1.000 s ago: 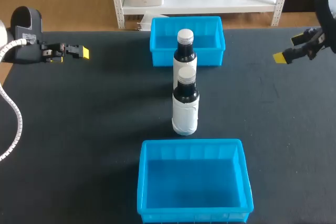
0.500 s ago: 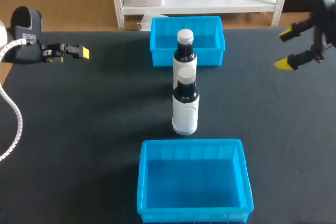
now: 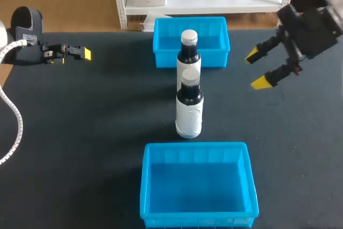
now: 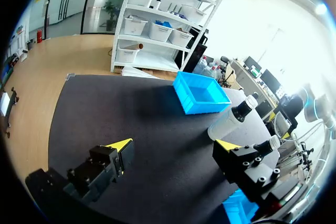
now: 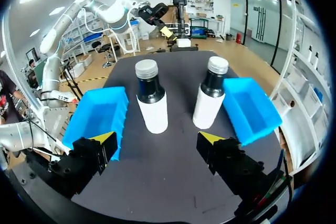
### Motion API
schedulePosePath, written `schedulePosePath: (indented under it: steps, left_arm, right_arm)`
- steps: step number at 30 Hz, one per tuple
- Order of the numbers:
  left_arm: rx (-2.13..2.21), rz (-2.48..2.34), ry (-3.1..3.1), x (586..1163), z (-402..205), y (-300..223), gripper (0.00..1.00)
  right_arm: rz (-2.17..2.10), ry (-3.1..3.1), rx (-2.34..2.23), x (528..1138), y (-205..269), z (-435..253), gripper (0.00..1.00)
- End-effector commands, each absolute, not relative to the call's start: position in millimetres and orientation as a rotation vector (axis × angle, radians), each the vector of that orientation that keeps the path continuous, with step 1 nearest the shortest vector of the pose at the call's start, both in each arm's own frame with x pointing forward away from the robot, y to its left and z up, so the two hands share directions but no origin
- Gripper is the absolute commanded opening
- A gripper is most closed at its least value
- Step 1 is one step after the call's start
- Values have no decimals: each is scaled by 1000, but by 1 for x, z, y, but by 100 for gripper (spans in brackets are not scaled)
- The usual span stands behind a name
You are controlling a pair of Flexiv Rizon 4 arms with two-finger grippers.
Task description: Pick up the bottle, and place it in the far bin if it is heavy, or in the near bin if it is light.
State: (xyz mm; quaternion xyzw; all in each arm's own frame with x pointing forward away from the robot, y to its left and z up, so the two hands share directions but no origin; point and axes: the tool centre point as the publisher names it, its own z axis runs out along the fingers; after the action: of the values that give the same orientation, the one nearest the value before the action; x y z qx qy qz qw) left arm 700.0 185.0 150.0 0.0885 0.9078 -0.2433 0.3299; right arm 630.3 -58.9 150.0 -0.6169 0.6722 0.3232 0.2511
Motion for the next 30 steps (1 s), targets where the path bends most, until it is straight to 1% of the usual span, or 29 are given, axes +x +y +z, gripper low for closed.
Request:
schedulePosePath:
  steps: [1, 18, 30]
  left_arm:
    - [231, -636, 2374, 700, 150, 185, 100]
    - [231, -636, 2374, 700, 150, 185, 100]
    - [231, -636, 2374, 700, 150, 185, 100]
  right_arm:
    - [926, 1816, -1714, 635, -38, 145, 100]
    - [902, 1826, -1658, 623, 16, 134, 100]
    - [982, 1797, -1673, 618, 47, 125, 100]
